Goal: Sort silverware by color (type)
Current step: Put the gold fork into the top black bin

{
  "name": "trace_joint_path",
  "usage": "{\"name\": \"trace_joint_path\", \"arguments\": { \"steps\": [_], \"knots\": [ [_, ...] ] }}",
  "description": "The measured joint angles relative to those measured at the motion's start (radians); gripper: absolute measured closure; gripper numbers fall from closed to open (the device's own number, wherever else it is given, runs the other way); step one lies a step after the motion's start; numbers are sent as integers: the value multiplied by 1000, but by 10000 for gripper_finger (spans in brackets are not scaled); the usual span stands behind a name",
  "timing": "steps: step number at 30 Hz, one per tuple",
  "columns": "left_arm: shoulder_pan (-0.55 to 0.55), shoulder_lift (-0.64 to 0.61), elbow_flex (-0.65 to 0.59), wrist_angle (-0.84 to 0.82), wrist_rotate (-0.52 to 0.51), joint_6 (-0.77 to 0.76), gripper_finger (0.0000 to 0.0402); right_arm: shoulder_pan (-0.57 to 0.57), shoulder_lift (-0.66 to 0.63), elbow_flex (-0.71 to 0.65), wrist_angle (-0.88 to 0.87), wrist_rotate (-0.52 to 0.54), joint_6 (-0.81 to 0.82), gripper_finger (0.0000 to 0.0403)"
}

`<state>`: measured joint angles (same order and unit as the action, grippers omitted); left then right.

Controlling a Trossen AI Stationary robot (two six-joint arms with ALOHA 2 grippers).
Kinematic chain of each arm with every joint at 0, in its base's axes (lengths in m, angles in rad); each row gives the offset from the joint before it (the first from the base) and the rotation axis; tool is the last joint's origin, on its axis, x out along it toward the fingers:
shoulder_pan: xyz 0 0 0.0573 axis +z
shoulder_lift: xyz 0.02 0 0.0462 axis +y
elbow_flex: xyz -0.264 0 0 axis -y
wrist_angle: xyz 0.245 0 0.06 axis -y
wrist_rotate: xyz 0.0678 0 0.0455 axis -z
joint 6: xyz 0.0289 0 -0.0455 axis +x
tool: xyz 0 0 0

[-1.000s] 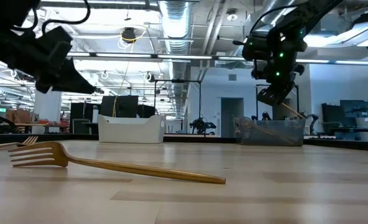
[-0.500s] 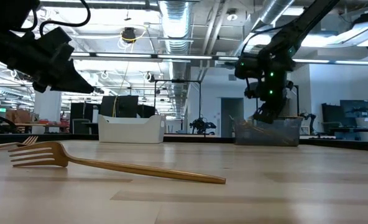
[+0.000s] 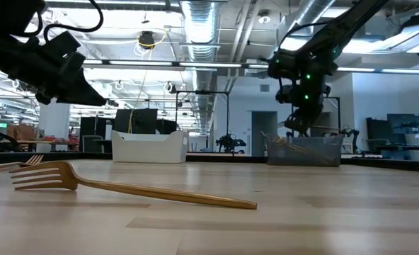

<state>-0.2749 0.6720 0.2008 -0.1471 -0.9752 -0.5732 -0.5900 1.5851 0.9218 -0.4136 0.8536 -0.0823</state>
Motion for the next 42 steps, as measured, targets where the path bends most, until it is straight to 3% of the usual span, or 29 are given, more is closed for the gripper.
{"name": "trace_joint_path", "arguments": {
  "steps": [3, 7, 9, 13, 21, 25, 31, 35, 39, 42],
  "knots": [
    [0, 0, 0, 1, 0, 0, 341, -2, -18, -1, 28, -24, -9, 378],
    [0, 0, 0, 6, 12, 0, 341, -59, -55, -66, 200, -226, -3, 378],
    [0, 0, 0, 9, 29, -24, 341, -89, -73, -98, 243, -278, -2, 378],
    [0, 0, 0, 9, 76, -133, 341, -107, -99, -110, 184, -267, -13, 378],
    [0, 2, 0, -52, 139, -209, 341, -114, -94, -109, 206, -231, -69, 372],
    [0, 2, 0, -74, 182, -248, 339, -131, -93, -109, 220, -260, -77, 340],
    [0, 2, 0, -149, 211, -251, 325, -158, -93, -109, 212, -312, -67, 260],
    [0, 2, 0, -175, 345, -311, 322, -131, -95, -109, 192, -435, 55, 219],
    [3, 2, 8, -253, 426, -341, 326, -76, -95, -109, 325, -820, 176, 206],
    [16, 2, 52, -359, 436, -418, 328, 8, -96, -108, 429, -889, 204, 208]
  ]
}}
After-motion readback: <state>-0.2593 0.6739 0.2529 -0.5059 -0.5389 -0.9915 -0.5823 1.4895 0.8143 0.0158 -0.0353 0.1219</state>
